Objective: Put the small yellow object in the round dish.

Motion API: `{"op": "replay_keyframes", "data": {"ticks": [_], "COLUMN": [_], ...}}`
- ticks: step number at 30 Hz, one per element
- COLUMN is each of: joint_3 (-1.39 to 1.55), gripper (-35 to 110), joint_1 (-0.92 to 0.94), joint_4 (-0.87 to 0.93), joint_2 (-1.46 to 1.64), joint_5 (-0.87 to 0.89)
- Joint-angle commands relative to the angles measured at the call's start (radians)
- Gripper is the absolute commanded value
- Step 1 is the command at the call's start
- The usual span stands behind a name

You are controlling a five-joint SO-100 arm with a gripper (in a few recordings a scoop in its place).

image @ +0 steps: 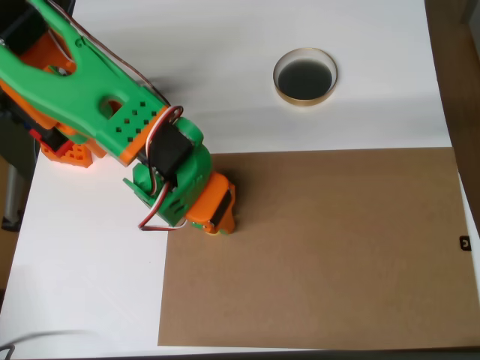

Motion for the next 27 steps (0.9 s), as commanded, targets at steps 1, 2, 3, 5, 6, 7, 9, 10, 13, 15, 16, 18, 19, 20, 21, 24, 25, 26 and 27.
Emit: {"op": "replay_keyframes", "data": {"ticks": [1, 2, 3, 5, 6, 7, 9, 10, 13, 15, 16, 18, 19, 20, 21, 24, 25, 26, 27], "joint_3": [-0.078, -0.087, -0.095, -0.12, -0.135, -0.155, -0.19, -0.209, -0.258, -0.287, -0.302, -0.333, -0.348, -0.36, -0.371, -0.402, -0.411, -0.42, -0.431], "gripper": [0, 0, 0, 0, 0, 0, 0, -1, -1, -1, -1, -1, -1, -1, -1, -1, -1, -1, -1], "joint_1": [-0.002, -0.002, 0.0, 0.003, 0.005, 0.005, 0.003, 0.002, -0.012, -0.026, -0.035, -0.06, -0.074, -0.089, -0.106, -0.172, -0.195, -0.219, -0.244], "joint_4": [0.025, 0.032, 0.04, 0.061, 0.075, 0.092, 0.123, 0.137, 0.176, 0.202, 0.216, 0.249, 0.264, 0.279, 0.295, 0.334, 0.345, 0.356, 0.368], "joint_2": [0.031, 0.034, 0.04, 0.054, 0.058, 0.061, 0.064, 0.066, 0.067, 0.069, 0.071, 0.072, 0.074, 0.075, 0.077, 0.083, 0.083, 0.083, 0.081], "joint_5": [-0.011, -0.011, -0.014, -0.023, -0.028, -0.034, -0.043, -0.049, -0.066, -0.086, -0.097, -0.12, -0.132, -0.144, -0.155, -0.181, -0.187, -0.192, -0.195]}}
